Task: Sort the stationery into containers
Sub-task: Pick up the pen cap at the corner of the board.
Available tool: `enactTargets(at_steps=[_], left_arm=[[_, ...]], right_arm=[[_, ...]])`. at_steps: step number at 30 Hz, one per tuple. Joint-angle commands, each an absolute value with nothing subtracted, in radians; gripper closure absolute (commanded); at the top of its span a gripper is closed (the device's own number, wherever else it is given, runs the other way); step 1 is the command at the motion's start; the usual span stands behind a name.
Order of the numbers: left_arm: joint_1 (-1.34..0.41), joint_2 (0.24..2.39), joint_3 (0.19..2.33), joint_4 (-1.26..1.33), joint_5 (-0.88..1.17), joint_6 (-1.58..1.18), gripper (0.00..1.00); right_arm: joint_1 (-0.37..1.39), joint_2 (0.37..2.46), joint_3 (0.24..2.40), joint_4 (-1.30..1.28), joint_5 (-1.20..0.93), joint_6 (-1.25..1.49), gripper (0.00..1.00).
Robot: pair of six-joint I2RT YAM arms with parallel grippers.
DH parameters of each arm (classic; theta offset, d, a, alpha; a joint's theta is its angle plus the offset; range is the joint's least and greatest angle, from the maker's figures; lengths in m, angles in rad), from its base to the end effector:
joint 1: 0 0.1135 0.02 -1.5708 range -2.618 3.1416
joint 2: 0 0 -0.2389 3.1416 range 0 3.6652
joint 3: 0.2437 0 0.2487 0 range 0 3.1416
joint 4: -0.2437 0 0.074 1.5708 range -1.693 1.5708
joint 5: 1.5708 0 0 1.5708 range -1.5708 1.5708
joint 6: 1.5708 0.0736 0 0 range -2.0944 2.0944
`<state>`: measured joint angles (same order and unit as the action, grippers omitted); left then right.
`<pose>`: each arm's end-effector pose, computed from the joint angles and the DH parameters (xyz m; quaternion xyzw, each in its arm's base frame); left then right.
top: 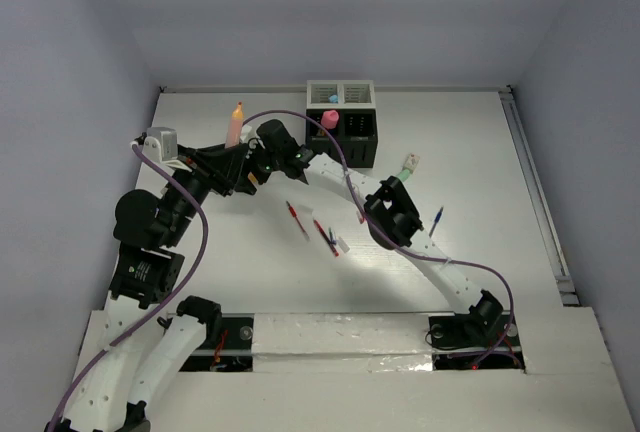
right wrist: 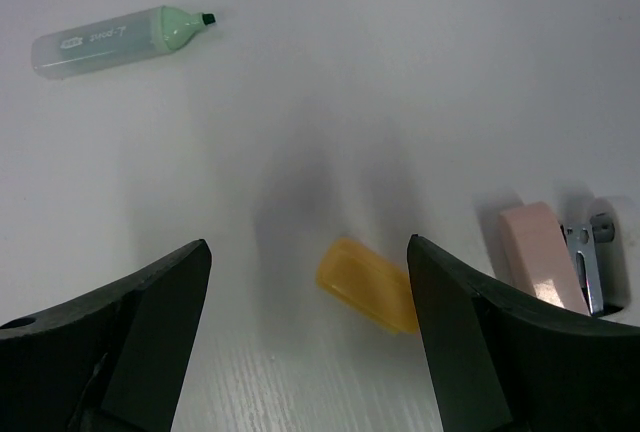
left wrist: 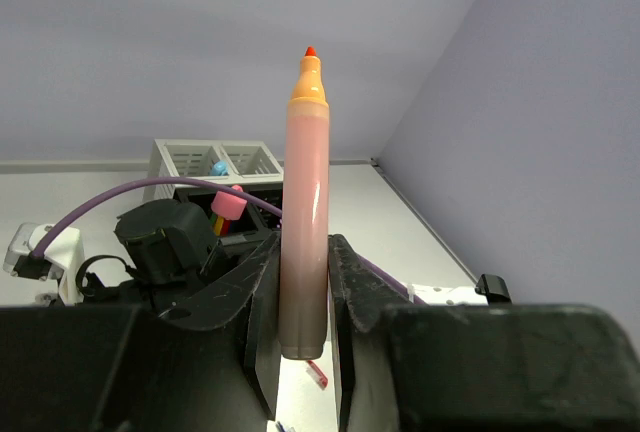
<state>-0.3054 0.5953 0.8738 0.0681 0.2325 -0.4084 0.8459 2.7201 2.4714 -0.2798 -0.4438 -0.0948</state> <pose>0.1615 -0.0687 0.4210 0.0654 0.5748 -0.3465 0.7384 0.3795 0.4761 0.1392 -0.4811 0.7045 0.3557 0.3818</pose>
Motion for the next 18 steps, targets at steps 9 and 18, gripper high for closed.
enactTargets(at_steps=[9, 18], left_arm=[[-0.299, 0.589, 0.858, 0.129, 0.256, -0.403, 1.00], [-0.299, 0.592, 0.853, 0.127, 0.242, -0.396, 1.00]], right_arm=[[0.848, 2.668, 2.337, -0.195, -0.399, -0.052, 0.17], [0.873, 2.556, 2.160, -0.155, -0.357, -0.074, 0.32]])
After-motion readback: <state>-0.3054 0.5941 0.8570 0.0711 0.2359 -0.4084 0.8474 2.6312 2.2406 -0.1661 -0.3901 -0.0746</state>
